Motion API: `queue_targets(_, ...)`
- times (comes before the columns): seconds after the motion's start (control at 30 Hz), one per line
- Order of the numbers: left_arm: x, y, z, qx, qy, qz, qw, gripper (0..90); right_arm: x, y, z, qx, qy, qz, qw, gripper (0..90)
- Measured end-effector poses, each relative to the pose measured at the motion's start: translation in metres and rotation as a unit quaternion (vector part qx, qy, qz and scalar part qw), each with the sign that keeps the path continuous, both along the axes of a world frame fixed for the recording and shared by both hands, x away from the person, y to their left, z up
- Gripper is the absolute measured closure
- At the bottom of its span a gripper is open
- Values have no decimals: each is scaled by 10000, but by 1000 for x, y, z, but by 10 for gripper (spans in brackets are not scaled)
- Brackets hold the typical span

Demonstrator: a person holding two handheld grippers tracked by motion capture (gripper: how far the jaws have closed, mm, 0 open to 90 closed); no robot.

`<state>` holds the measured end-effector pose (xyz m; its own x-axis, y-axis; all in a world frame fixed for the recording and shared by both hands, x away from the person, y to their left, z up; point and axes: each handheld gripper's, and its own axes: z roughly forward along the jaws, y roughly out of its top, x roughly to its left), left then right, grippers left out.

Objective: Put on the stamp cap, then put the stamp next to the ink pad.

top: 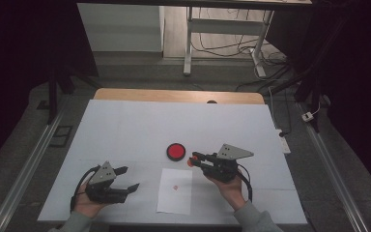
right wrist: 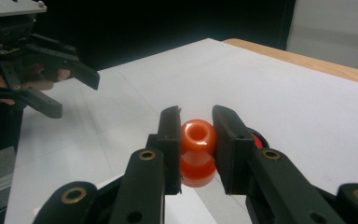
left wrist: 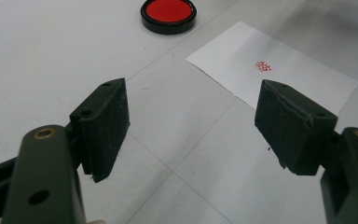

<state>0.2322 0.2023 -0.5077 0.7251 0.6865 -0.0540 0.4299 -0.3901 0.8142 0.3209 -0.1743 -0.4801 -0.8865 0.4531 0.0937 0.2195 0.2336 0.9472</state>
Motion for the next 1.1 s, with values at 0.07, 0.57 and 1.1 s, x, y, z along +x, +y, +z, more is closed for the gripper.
queue_targets(0.07, -1, 1, 0, -11, 0, 8, 10000, 261, 1, -1, -1, -13, -3, -15, 10000, 727)
queue_targets(0.57, 1, 6, -3, 6, 91, 98, 9999, 261, 24, 3, -15, -454, 37, -371, 9983, 726)
queue_targets(1.1, 5, 10, -6, -50, 224, 186, 9996, 261, 48, 16, -44, -1267, 345, -658, 9892, 723)
